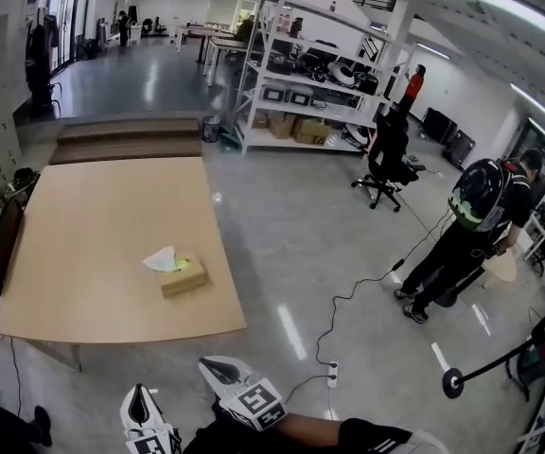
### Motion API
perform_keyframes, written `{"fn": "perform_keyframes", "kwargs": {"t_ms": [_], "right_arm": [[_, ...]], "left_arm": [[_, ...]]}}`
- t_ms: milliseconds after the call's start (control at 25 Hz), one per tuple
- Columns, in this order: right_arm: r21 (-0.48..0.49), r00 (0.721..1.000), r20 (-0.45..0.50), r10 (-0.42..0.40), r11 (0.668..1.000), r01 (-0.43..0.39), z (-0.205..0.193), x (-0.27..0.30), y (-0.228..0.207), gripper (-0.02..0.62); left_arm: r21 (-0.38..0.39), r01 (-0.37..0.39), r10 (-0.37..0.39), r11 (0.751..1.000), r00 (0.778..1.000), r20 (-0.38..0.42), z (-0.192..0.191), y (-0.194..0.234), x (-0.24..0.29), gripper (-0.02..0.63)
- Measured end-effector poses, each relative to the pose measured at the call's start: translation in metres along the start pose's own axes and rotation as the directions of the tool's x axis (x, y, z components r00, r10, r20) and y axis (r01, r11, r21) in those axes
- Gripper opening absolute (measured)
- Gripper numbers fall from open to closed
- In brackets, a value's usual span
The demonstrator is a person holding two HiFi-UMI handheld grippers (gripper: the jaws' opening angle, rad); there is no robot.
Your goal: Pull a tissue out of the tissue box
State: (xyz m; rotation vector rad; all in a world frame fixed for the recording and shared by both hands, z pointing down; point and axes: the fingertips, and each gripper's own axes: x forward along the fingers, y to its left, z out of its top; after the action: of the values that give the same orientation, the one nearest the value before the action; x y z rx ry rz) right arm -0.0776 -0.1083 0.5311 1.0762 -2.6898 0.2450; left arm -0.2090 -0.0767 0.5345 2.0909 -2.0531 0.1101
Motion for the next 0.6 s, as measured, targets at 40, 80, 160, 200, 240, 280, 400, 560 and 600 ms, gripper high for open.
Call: {"fn": "perform_keyframes", "kwargs": {"t_ms": [40,80,160,200,240,280,400,560,600], "right_arm": [[0.004,1.0,-0.003,-0.001,1.0,0.001,-0.001,0.005,-0.003,-0.009],[0.009,1.0,-0.005,-0.001,1.0,0.001,-0.002,0.011,-0.007,-0.009],[0.021,1.0,-0.008,0.002,1.0,-0.001,-0.003,0.025,-0.017,-0.009],[0.027,1.0,-0.009,0.004,1.0,-0.003,-0.002,0.033,-0.023,-0.009],[0.032,1.0,-0.01,0.006,0.999,-0.005,-0.001,0.042,-0.03,-0.009],[0.035,1.0,-0.009,0.008,0.999,-0.007,0.001,0.051,-0.038,-0.009],[0.029,1.0,-0.012,0.014,0.999,-0.013,0.007,0.081,-0.065,-0.009],[0.022,0.999,-0.03,0.022,1.0,-0.021,0.011,0.115,-0.1,-0.009],[0.024,0.999,-0.04,0.026,0.999,-0.025,0.012,0.123,-0.107,-0.009]], "left_arm": [[0.0,-0.004,0.004,1.0,1.0,-0.001,0.002,0.004,0.003,0.018],[0.001,-0.007,0.007,1.0,1.0,-0.002,0.003,0.008,0.006,0.018],[0.006,-0.014,0.014,1.0,1.0,-0.004,0.005,0.017,0.015,0.018],[0.01,-0.017,0.017,1.0,1.0,-0.004,0.005,0.021,0.021,0.018],[0.017,-0.02,0.02,1.0,1.0,-0.005,0.004,0.024,0.029,0.018],[0.025,-0.022,0.022,0.999,1.0,-0.005,0.002,0.028,0.04,0.018],[0.039,-0.026,0.026,0.999,1.0,-0.007,-0.002,0.034,0.078,0.018],[0.049,-0.021,0.023,0.999,0.999,-0.023,0.0,0.031,0.123,0.018],[0.055,-0.026,0.027,0.998,0.999,-0.027,0.005,0.031,0.134,0.018]]}}
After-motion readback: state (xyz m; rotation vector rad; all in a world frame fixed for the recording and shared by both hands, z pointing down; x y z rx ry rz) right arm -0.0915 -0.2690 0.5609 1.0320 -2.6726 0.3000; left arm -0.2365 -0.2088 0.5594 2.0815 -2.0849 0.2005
